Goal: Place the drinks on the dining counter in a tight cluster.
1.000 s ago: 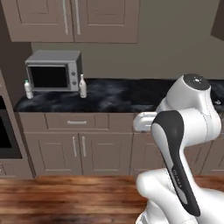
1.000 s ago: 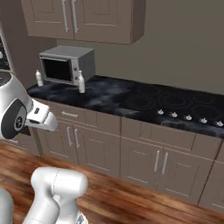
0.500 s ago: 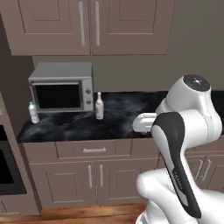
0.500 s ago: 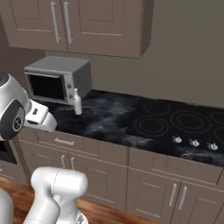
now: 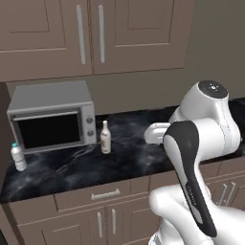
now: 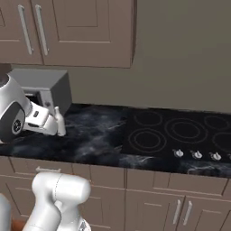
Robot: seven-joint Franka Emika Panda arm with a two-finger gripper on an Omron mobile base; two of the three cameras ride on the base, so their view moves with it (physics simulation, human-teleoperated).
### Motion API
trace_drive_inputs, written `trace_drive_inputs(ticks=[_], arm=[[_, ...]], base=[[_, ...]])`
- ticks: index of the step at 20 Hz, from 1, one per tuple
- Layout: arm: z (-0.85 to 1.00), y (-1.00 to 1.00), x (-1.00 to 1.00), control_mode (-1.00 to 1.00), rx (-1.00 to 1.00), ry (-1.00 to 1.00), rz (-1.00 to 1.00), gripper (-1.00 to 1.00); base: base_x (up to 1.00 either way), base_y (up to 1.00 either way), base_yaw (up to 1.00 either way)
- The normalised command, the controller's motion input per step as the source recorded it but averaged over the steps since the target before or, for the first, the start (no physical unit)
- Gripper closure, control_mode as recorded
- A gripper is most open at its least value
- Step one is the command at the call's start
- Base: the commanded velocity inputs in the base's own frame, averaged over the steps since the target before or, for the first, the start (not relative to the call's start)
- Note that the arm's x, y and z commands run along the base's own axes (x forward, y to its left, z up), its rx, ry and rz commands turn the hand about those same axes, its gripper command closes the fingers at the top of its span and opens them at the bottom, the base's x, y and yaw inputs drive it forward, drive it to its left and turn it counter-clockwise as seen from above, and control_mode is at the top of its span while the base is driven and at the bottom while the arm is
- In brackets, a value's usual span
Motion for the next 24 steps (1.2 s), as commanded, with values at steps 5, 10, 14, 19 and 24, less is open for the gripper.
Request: trace_drive_inputs(ticks=[5,10,14,19,24], arm=[[0.0,0.0,0.0,1.0,0.0,0.0,0.0,-1.0],[0.0,0.0,0.0,1.0,0.0,0.0,0.0,-1.0],[0.0,0.0,0.0,1.0,0.0,0.0,0.0,-1.0],[0.0,0.0,0.0,1.0,0.0,0.0,0.0,-1.0],[0.0,0.0,0.03,-1.0,0.0,0.0,0.0,-1.0]], base=[[0.0,0.54,-0.06],[0.26,0.66,0.0],[0.95,0.35,0.03],[0.2,0.0,0.01],[0.0,0.0,0.0]])
